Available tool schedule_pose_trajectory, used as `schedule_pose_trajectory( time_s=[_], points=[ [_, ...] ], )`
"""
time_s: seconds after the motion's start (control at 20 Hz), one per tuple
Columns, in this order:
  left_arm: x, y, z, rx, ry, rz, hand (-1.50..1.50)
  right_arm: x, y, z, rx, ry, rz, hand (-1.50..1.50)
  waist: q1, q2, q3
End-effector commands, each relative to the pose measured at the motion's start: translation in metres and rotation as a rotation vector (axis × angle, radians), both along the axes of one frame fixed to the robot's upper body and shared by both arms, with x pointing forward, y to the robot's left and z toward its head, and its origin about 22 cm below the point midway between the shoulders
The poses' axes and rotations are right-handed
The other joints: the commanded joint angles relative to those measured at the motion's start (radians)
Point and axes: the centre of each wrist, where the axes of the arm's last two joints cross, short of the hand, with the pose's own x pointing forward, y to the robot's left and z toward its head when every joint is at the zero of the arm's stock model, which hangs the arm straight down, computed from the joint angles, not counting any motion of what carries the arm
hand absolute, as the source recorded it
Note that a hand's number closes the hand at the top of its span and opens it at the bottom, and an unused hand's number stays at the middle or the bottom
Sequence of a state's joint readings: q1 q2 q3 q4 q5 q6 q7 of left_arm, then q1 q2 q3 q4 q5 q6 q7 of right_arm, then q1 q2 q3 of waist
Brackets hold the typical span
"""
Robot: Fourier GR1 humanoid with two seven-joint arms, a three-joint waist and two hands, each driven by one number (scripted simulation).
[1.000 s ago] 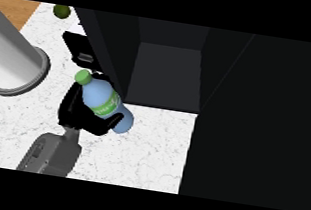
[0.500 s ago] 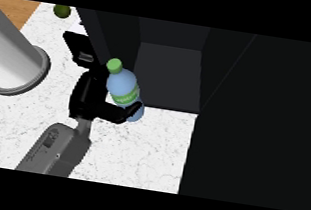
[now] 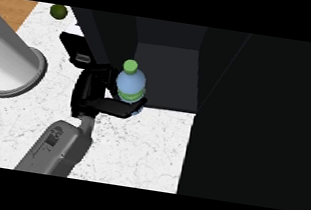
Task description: Pick up the bottled water, place it into the cabinet and close the cabinet
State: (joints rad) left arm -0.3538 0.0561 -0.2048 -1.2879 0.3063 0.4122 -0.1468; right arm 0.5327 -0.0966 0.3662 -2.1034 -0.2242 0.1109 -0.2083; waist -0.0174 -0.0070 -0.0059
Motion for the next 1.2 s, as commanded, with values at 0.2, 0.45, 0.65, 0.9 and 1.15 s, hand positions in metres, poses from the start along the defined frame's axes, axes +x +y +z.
schedule_pose_trajectory(
  time_s=[0.2, 0.45, 0.65, 0.9, 1.15],
  points=[
    [0.053, -0.049, 0.060, 0.149, -0.095, -0.025, 1.50, 0.006, 0.008, -0.007, 0.008, -0.014, 0.046, -1.50, -0.059, 0.021, 0.007],
    [0.058, -0.044, 0.060, 0.228, -0.064, 0.026, 1.50, 0.008, 0.006, -0.007, 0.011, 0.010, 0.032, -1.50, -0.059, 0.024, 0.007],
    [0.053, -0.047, 0.042, 0.277, -0.047, 0.045, 1.50, 0.004, 0.003, -0.001, 0.015, -0.007, 0.047, -1.50, -0.081, 0.027, 0.006],
    [0.058, -0.029, 0.038, 0.351, -0.043, 0.144, 1.50, 0.003, 0.005, -0.004, 0.023, 0.000, 0.067, -1.50, -0.096, 0.031, 0.006],
    [0.055, -0.018, 0.020, 0.505, -0.053, 0.195, 1.50, 0.004, 0.005, -0.013, 0.005, 0.023, 0.079, -1.50, -0.093, 0.032, 0.007]
  ],
)
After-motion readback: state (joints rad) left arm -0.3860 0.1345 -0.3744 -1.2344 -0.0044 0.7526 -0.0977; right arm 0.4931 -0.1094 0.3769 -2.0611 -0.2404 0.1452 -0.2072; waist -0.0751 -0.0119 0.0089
